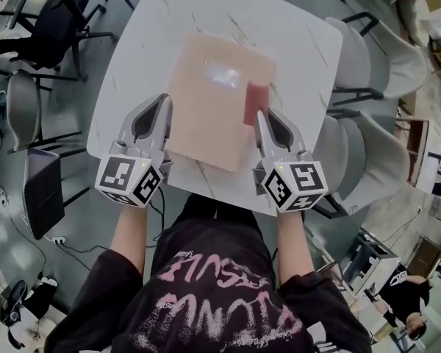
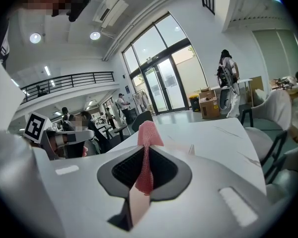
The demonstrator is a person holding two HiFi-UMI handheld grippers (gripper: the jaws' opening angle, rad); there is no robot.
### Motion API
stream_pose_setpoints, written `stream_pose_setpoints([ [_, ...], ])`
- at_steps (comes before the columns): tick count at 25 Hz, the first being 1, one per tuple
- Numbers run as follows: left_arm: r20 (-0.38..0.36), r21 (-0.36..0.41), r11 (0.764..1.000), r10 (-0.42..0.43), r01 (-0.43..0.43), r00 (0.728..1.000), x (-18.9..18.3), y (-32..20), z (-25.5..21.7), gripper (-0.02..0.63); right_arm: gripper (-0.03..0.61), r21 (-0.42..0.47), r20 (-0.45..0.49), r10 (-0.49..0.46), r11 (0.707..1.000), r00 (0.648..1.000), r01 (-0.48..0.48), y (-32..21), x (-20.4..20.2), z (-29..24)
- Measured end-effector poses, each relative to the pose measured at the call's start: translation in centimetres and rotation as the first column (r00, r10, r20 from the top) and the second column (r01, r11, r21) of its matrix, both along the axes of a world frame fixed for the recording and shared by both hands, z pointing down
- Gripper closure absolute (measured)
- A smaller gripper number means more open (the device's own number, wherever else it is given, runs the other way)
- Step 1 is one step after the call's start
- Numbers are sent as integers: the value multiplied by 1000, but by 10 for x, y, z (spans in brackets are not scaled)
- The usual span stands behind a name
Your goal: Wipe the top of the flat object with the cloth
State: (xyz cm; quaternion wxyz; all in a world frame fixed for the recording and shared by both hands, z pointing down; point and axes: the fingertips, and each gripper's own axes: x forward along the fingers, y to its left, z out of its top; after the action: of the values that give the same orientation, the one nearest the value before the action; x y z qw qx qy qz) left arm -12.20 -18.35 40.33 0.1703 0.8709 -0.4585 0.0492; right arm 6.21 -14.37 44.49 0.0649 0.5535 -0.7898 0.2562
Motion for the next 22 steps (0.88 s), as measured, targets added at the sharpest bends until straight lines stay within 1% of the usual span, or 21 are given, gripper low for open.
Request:
stream_pose_setpoints([
  [4, 21, 3, 1000, 11, -11, 1000, 1, 1, 4, 614, 529, -13, -1, 4, 1000, 1000, -5, 2, 0, 6],
  [9, 18, -5, 1000, 10, -10, 1000, 1, 1, 7, 614, 529, -17, -7, 2, 1000, 1000, -2, 0, -1, 7],
  [14, 20, 3, 1000, -4, 4, 1000, -4, -1, 5, 614, 529, -14, -4, 9, 1000, 1000, -9, -7, -2, 5],
  [22, 15, -6, 1000, -21, 21, 1000, -10, 0, 7, 614, 529, -9, -10, -52, 999, 999, 52, -26, -25, -2],
])
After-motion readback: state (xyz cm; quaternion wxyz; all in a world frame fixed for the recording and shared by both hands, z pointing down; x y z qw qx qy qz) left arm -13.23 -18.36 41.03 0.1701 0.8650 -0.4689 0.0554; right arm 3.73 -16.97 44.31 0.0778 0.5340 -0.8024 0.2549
